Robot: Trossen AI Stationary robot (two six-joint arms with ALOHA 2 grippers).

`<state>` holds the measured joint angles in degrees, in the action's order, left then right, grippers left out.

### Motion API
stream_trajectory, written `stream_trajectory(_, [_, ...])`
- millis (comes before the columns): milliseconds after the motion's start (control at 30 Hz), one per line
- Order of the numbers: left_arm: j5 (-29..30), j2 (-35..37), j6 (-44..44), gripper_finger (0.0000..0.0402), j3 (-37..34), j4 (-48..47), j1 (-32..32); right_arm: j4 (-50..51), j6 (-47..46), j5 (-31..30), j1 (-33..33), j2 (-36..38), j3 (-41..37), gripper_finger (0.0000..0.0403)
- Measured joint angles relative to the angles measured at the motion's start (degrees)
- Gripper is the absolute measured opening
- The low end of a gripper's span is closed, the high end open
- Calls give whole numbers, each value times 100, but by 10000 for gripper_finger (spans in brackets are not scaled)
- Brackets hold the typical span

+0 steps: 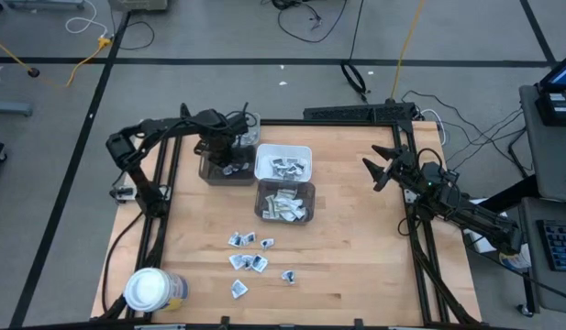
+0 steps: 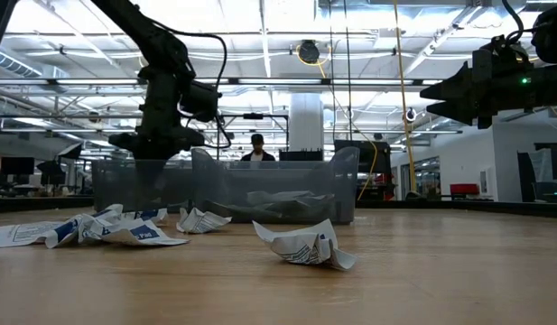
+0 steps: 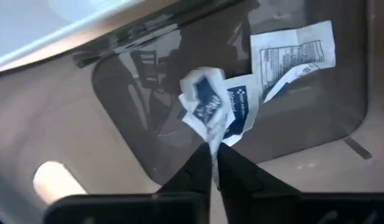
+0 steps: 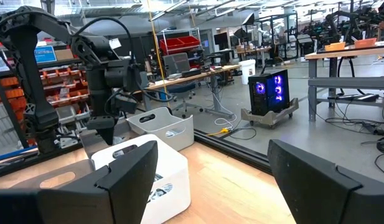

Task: Pick & Place First Aid Supplies
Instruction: Put the blue alcohol pad into the left black bin

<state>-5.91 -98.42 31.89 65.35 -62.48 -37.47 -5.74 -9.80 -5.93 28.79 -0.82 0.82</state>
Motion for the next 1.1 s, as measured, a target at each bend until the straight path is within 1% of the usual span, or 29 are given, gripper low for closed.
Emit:
stream_trajectory(133, [-4, 1, -189, 78, -1, 29, 2, 2, 0, 1, -2, 0, 0, 297])
stream_trajectory(367, [-148, 1, -509, 208, -1, 23, 2, 2, 0, 0, -1, 0, -1, 297])
stream_trajectory(433, [-156, 1, -526, 235, -1, 18, 2, 2, 0, 2, -2, 0, -1, 297])
stream_trajectory(533, [-211, 1, -606, 265, 38, -146, 0, 1, 0, 2, 1, 0, -2, 297])
stream_trajectory(633, [-346, 1, -580, 282, 148, -377, 0, 1, 0, 1, -2, -1, 0, 297])
stream_trajectory(733, [-512, 1, -455, 290, 255, -617, 0, 0, 0, 2, -1, 0, 0, 297])
stream_trajectory(900, [-650, 148, -188, 285, 522, -946, 15, 2, 0, 1, -2, 0, 0, 297])
stream_trajectory(1100, [-420, 588, 83, 270, 766, -943, 209, 2, 0, 2, 0, 0, -2, 297])
